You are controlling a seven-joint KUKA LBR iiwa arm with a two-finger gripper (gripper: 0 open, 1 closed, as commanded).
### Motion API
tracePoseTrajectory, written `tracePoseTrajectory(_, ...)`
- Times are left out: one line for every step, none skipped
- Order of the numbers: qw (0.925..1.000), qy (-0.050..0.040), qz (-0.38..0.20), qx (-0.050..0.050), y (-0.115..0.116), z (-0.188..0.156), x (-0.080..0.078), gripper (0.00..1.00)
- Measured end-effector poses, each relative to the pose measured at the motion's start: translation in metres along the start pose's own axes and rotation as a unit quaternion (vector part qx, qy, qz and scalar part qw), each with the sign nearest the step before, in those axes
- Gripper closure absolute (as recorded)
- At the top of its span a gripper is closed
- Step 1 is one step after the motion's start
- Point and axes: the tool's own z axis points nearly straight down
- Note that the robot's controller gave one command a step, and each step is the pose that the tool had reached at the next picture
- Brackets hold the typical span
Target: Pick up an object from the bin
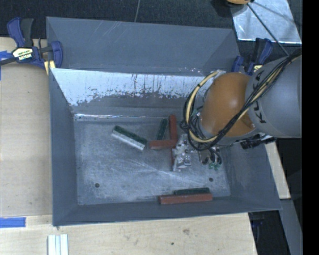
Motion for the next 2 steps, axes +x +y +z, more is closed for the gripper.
tracePoseTrajectory(1.0,-0.0023,0.006,0.0,-0.0015,-0.1331,-0.0155,1.0)
tracePoseTrajectory(1.0,-0.0015,0.006,0.0,-0.0014,-0.1324,-0.015,1.0)
